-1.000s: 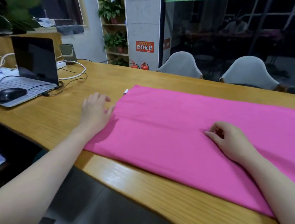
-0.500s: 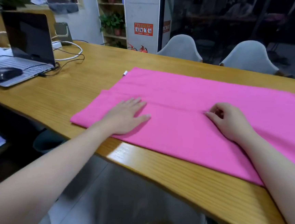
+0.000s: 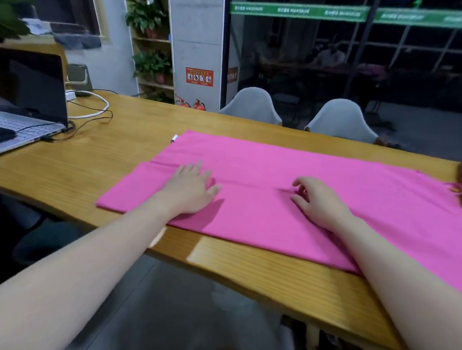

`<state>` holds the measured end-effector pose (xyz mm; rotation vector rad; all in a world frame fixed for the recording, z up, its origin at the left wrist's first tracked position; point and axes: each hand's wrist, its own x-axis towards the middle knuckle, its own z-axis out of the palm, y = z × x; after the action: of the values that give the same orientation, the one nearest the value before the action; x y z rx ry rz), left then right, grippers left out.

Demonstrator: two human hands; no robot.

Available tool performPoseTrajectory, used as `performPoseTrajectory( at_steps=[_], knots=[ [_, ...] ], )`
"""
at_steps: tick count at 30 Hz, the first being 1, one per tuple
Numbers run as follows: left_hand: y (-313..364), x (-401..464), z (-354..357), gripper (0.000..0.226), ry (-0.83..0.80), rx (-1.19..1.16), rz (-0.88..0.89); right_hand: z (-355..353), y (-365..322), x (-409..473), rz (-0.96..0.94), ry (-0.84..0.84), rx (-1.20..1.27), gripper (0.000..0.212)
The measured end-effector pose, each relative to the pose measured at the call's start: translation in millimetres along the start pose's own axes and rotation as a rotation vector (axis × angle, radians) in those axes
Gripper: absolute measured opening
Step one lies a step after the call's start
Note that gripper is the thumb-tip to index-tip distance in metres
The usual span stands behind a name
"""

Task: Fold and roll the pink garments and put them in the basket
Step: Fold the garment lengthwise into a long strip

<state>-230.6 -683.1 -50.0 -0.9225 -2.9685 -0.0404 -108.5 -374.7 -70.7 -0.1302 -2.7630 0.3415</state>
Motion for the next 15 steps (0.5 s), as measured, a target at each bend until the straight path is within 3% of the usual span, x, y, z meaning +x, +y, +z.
performPoseTrajectory(
  at_steps=[4,7,10,15],
  knots=[
    [109,-2,3,0.076,-0.075,-0.104,0.266,-32,26,-35,0.028,-0.055,-0.173,0.035],
    [163,-4,13,0.078,-0.087,-0.135,0.393,-57,59,-73,0.133,-0.045,-0.252,0.056],
    [180,-9,28,0.078,-0.035,-0.099,0.422,-69,81,-118,0.291,0.042,-0.205,0.074],
    [165,-27,27,0.081,-0.079,-0.113,0.477,-69,63,-153,0.431,0.015,-0.170,0.061]
  ],
)
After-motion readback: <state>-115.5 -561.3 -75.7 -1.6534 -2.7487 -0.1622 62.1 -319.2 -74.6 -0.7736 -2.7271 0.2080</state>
